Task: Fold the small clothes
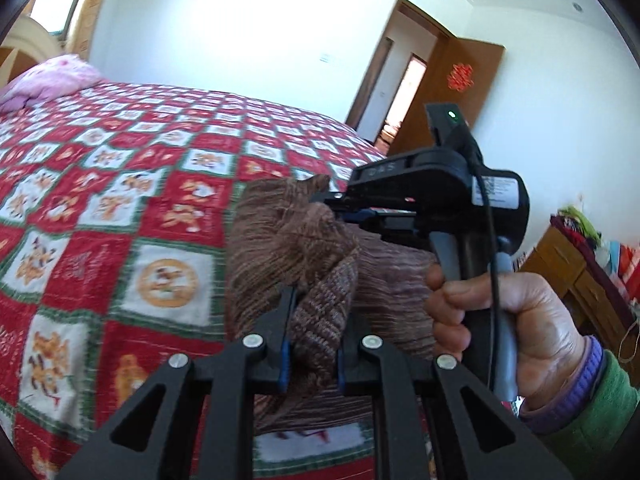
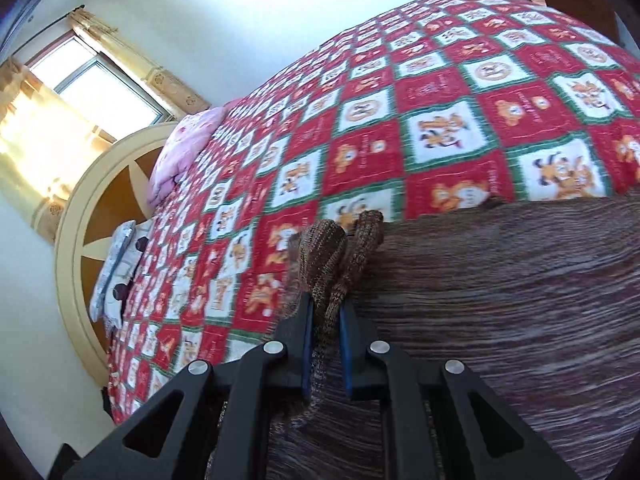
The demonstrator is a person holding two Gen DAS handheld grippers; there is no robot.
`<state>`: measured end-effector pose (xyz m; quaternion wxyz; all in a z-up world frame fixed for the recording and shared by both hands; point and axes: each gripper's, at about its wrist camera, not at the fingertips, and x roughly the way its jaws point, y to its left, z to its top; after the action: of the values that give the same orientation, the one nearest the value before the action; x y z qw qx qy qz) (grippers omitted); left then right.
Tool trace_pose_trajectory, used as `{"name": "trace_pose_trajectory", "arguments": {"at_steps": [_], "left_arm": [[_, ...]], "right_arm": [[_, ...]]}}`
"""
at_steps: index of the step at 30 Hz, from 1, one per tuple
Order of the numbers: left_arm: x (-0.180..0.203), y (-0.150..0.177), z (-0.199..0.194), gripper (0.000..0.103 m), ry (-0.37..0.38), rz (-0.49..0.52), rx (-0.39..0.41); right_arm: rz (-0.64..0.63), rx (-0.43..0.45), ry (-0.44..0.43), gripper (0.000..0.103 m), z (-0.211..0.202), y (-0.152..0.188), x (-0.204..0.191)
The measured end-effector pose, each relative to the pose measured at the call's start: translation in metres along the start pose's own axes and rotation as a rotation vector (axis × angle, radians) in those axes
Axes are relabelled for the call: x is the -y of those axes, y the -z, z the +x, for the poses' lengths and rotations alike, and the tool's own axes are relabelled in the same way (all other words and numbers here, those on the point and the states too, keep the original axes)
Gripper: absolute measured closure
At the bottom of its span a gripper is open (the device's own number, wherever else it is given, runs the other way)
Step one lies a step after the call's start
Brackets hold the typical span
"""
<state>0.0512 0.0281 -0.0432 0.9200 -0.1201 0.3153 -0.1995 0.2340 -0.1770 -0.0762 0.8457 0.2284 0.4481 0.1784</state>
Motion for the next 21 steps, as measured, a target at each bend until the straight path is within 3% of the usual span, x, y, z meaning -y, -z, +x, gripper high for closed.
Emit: {"name": "trace_pose_trajectory", "arguments": {"at_steps": [7, 21], "left_arm": [[0.029, 0.013, 0.023, 0.086, 0.039, 0.054, -0.077], [0.093, 0.010, 0.045, 0.086, 0.124, 0.188, -0.103]], "right_arm": [[0.029, 0.031, 0.014, 0.092, -0.023, -0.001, 0.036], [0.011, 0.061, 0.080, 0.092, -0.079, -0.007, 0.088]]}}
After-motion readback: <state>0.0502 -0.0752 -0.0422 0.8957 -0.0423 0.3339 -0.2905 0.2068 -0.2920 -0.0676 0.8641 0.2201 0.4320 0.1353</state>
